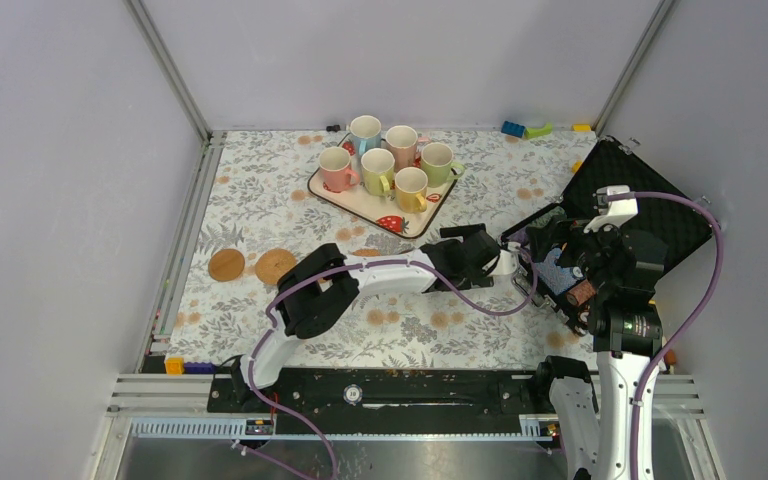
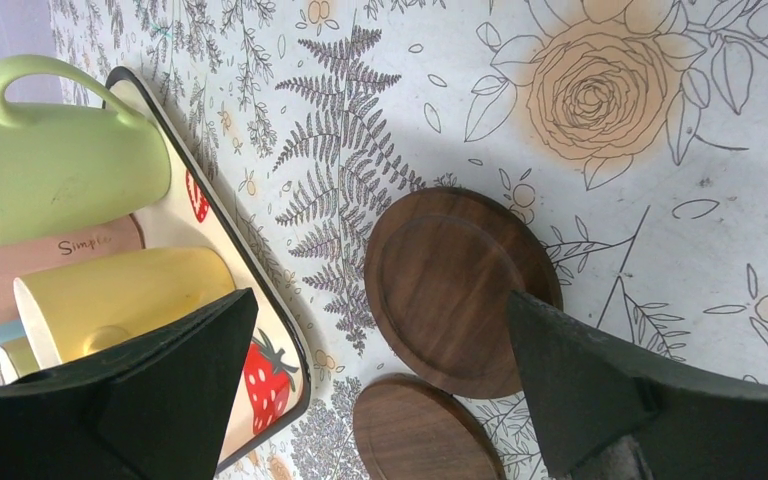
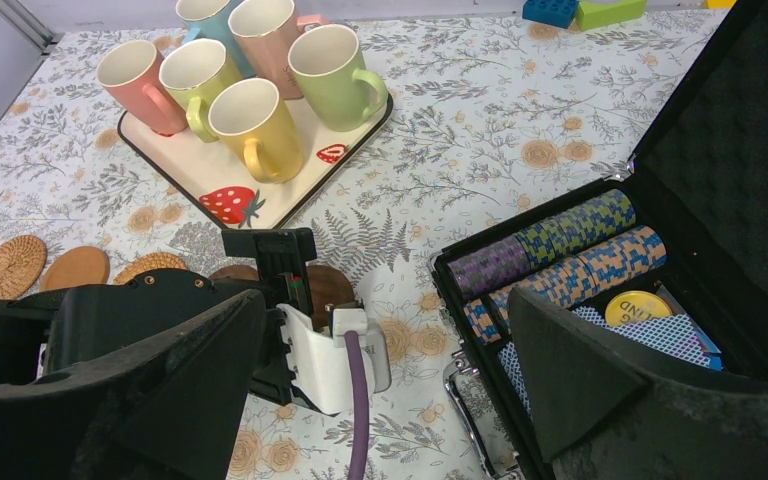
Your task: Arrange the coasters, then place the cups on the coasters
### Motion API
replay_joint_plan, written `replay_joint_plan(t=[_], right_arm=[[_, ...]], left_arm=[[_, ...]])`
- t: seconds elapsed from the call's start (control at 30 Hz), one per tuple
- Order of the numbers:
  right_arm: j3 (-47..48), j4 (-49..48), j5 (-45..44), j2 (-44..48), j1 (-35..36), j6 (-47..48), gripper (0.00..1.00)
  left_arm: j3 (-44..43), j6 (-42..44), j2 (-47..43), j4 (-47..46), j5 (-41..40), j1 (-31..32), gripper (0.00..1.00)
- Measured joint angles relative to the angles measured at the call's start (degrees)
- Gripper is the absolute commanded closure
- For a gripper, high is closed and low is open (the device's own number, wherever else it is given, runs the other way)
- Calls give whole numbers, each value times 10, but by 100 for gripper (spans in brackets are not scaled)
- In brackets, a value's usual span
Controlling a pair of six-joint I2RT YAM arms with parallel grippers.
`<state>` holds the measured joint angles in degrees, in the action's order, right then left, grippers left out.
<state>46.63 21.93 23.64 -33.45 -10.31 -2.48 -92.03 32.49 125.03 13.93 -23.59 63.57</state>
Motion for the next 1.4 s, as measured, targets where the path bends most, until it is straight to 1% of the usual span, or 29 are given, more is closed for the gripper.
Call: replay_joint_plan(t=[0.83, 1.4], right_arm=[[0, 0, 0, 0, -3, 0, 2], [0, 0, 0, 2, -3, 0, 2]], left_arm=[[-14, -10, 0, 19, 4, 14, 1], [-14, 11, 0, -16, -22, -4, 1]])
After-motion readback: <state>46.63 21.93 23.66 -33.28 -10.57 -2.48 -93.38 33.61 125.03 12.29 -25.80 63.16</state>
